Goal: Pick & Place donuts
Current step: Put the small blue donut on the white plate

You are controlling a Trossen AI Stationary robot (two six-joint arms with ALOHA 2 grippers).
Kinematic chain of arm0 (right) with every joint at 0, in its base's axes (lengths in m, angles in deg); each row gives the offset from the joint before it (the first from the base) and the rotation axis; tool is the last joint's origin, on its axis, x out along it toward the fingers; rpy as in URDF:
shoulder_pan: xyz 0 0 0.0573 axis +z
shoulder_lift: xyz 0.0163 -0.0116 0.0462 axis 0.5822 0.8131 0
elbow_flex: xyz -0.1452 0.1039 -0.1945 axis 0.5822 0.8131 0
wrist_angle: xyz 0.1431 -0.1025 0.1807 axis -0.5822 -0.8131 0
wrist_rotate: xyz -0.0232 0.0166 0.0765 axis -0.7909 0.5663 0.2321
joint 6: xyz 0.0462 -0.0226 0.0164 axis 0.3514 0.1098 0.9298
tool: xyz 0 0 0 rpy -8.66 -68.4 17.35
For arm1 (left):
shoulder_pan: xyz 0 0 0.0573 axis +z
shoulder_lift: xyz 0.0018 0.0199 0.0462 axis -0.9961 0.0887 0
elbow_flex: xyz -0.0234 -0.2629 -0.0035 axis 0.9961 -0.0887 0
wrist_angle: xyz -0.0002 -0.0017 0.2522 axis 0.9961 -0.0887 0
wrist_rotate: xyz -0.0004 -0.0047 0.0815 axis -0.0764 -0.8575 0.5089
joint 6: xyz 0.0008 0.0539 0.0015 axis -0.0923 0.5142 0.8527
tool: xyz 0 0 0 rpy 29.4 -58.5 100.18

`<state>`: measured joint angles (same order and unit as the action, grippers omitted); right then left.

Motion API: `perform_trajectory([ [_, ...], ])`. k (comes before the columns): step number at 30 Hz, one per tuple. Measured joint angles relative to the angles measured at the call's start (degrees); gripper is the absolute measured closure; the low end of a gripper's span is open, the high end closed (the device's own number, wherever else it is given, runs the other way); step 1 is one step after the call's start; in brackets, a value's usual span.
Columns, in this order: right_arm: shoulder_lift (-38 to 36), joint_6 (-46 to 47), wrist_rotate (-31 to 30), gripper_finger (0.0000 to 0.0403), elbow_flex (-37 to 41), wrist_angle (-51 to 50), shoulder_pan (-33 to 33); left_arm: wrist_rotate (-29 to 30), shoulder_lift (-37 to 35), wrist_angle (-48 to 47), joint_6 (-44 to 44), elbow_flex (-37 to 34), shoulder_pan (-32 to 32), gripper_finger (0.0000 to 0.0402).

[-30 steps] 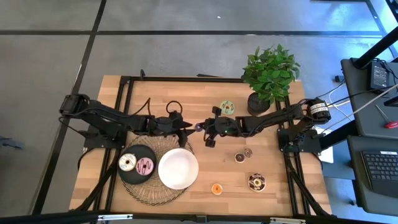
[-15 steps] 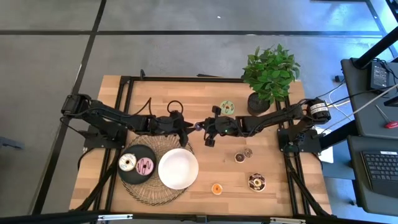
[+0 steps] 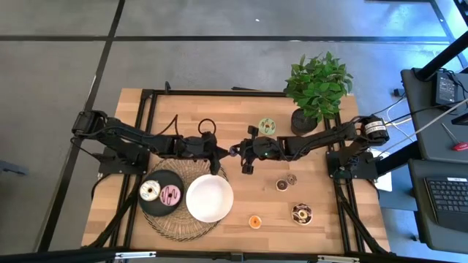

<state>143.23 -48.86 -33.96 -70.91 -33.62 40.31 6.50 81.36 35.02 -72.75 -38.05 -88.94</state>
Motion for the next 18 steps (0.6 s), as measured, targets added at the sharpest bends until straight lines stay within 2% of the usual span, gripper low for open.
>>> perform_trajectory([
  [4, -1.27, 1.35, 0.25, 0.0274, -1.04, -4.68, 0.32, -1.1, -0.05, -0.1, -0.02, 0.0, 0.0, 0.0389],
  [8, -5.93, 2.52, 0.28, 0.0236, -1.27, -12.58, 1.23, -2.11, -0.15, -2.41, -0.44, 0.02, -0.19, 0.039],
  [10, -8.94, 3.53, 0.27, 0.0224, -1.27, -16.76, 1.63, -6.95, -0.22, -4.56, -1.01, 0.02, -0.76, 0.0391],
  [15, -14.5, 6.53, -0.02, 0.0209, -1.3, -23.32, 1.7, -23.49, -0.35, -10.09, -5.73, 0.02, -2.66, 0.039],
  [18, -15.64, 6.5, -0.55, 0.0208, -1.3, -23.95, 1.7, -27.95, -0.37, -12.63, -8.26, 0.02, -4.58, 0.039],
])
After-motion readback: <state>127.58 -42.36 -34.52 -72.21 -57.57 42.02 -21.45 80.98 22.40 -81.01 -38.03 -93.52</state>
